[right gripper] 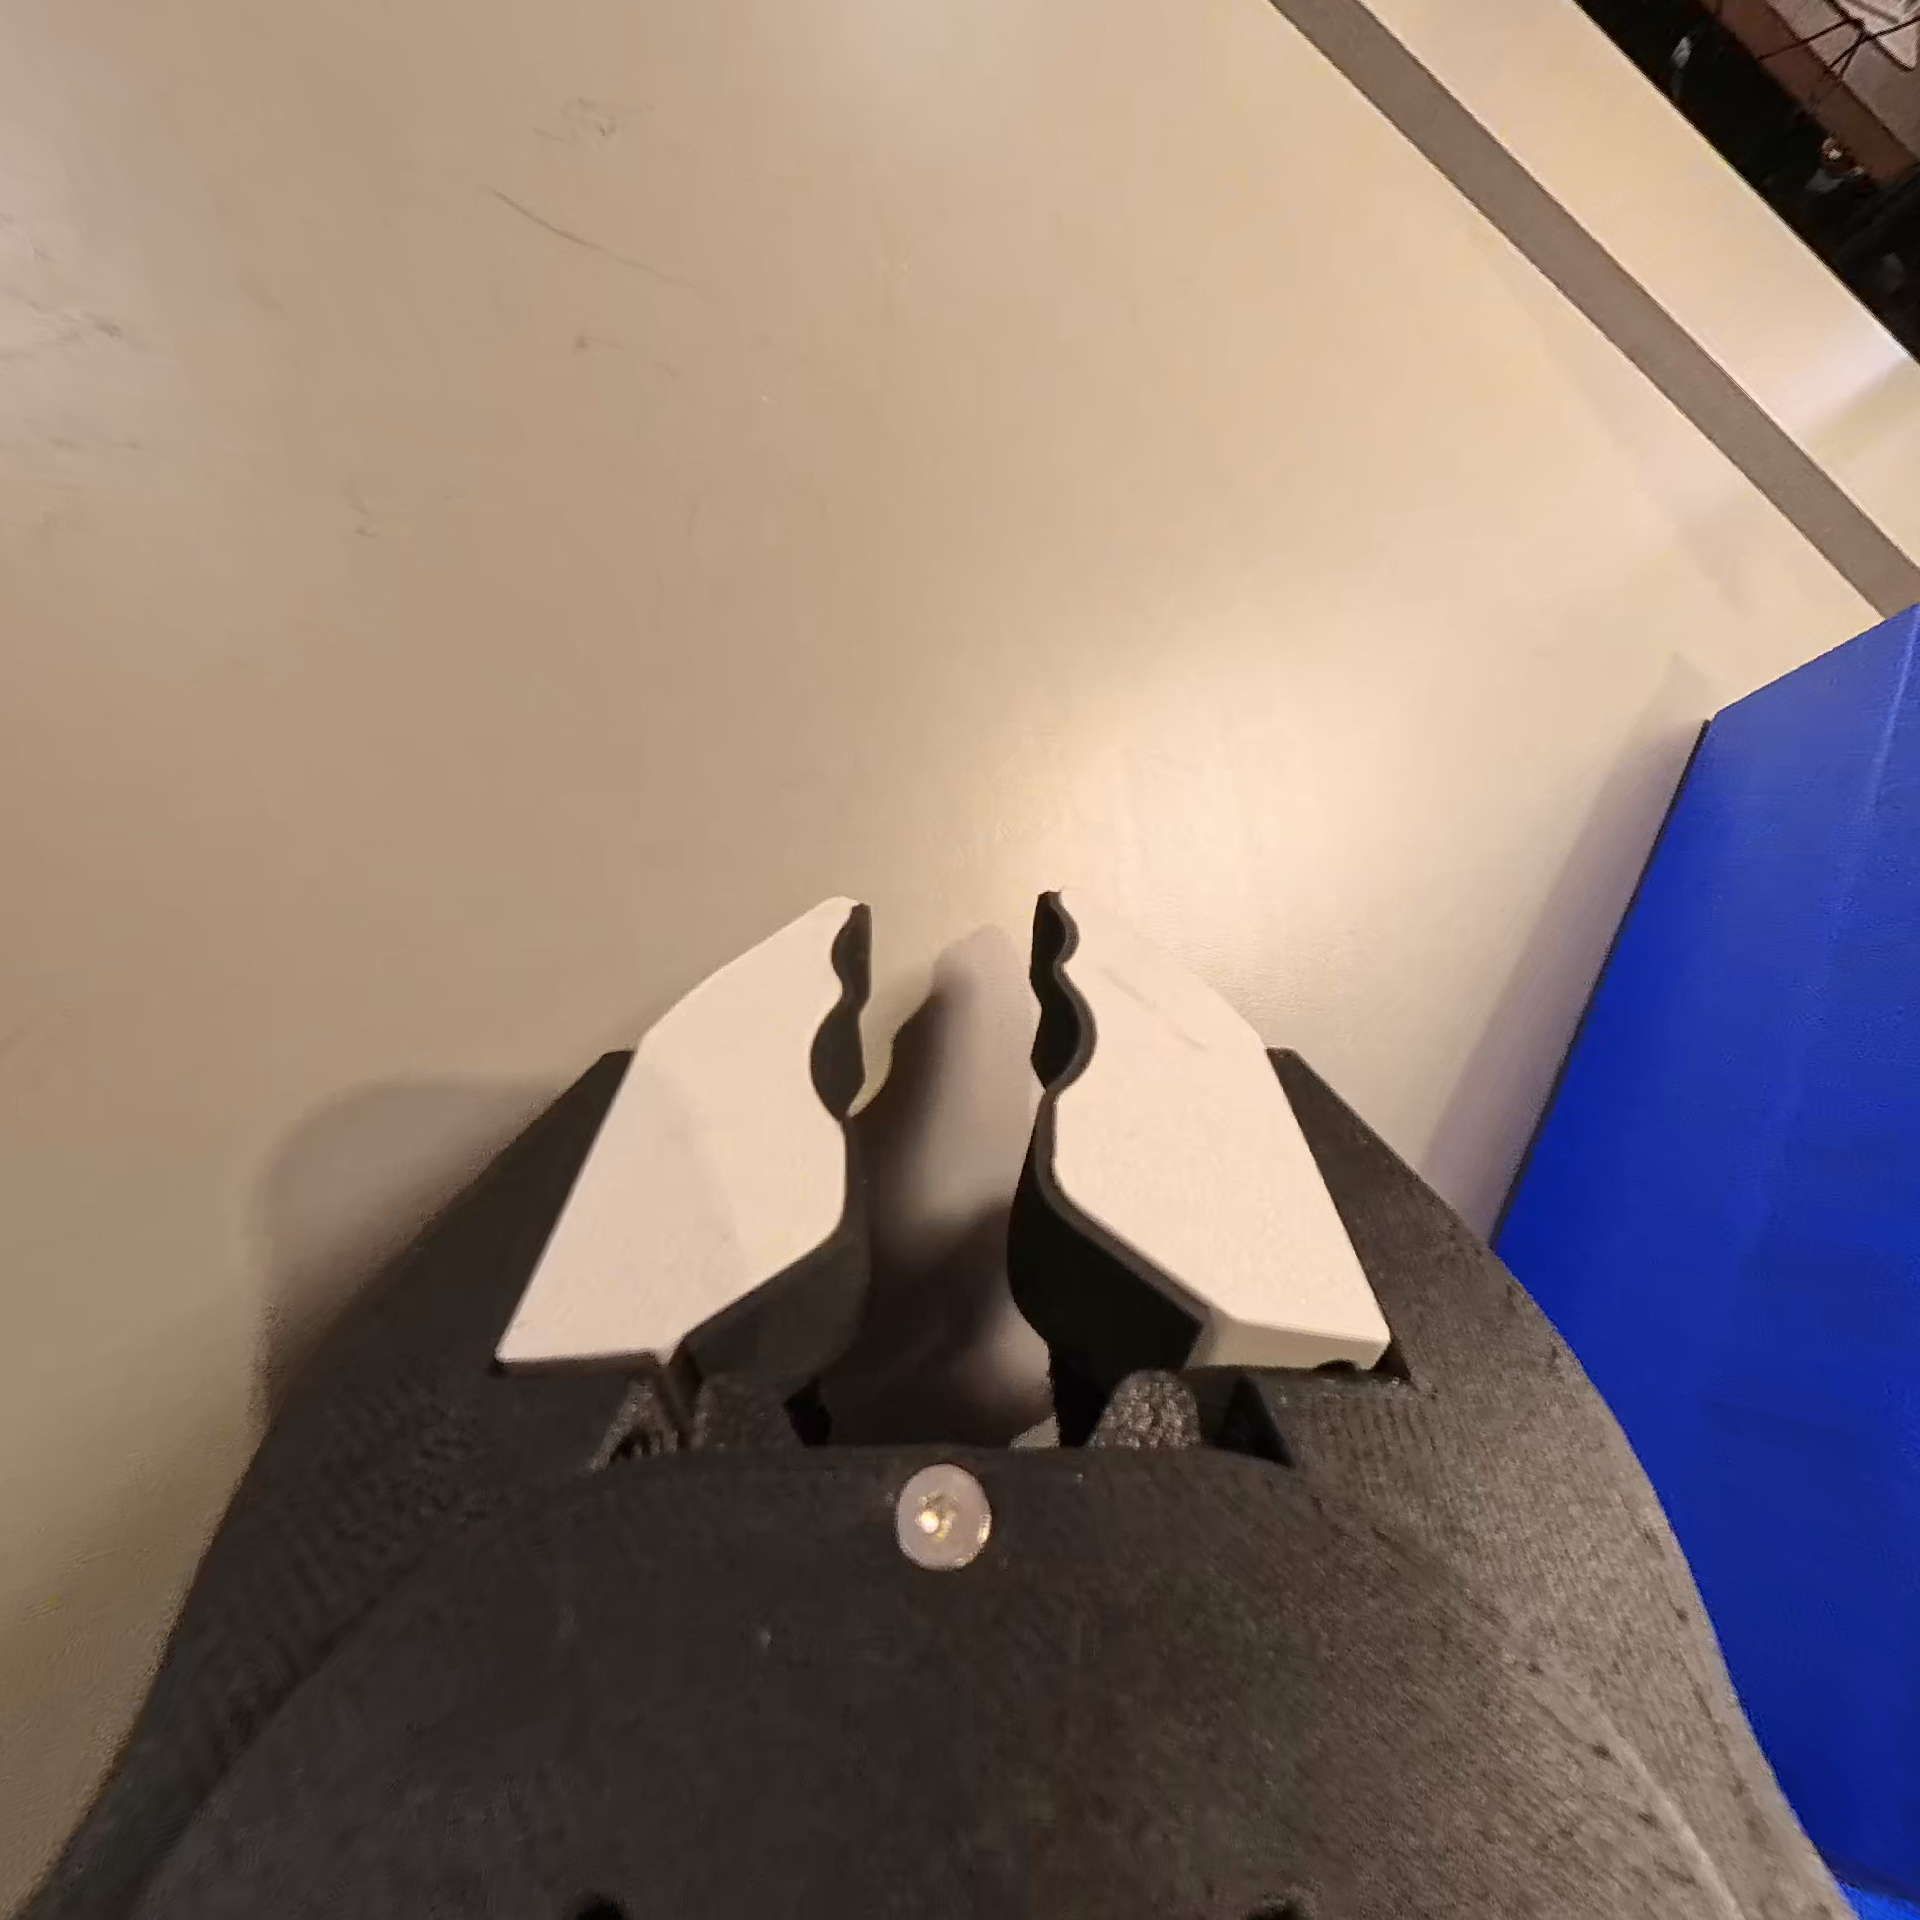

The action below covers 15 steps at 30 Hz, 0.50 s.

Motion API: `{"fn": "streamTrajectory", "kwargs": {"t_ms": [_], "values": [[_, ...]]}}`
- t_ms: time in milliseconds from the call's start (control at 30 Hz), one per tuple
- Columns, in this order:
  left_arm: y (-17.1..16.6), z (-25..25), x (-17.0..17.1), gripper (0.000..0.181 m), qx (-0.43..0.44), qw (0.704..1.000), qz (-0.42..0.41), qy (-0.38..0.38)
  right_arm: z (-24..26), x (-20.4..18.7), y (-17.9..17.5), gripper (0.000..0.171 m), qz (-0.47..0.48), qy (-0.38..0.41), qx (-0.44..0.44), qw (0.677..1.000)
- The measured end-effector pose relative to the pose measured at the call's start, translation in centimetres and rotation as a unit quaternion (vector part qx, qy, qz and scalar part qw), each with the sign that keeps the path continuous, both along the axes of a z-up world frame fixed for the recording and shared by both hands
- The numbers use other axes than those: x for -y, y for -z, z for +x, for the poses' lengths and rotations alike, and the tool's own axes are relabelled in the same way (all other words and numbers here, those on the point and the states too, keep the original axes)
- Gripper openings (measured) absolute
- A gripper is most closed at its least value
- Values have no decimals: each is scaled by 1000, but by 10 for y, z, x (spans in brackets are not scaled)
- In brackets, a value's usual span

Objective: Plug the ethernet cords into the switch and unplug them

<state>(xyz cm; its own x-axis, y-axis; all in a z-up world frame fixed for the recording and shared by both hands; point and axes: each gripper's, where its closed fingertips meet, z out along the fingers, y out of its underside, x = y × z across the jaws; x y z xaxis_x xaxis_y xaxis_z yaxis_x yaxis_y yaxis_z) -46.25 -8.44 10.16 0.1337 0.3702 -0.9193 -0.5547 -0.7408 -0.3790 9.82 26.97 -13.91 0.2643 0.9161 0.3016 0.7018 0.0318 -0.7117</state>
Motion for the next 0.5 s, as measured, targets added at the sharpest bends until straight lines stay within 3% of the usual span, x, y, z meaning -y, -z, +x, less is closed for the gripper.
{"fn": "streamTrajectory", "kwargs": {"t_ms": [133,300,400,500], "values": [[11,58,-50,15,105,988,-52,102,0,0,-1,29,7,-1,0,1000],[91,144,-102,14,312,903,-183,234,0,1,-1,29,13,-1,0,1000],[144,171,-118,14,379,854,-254,248,0,1,-1,29,18,-2,0,1000],[185,170,-136,14,405,846,-267,220,0,1,-2,29,27,-2,0,1000]]}}
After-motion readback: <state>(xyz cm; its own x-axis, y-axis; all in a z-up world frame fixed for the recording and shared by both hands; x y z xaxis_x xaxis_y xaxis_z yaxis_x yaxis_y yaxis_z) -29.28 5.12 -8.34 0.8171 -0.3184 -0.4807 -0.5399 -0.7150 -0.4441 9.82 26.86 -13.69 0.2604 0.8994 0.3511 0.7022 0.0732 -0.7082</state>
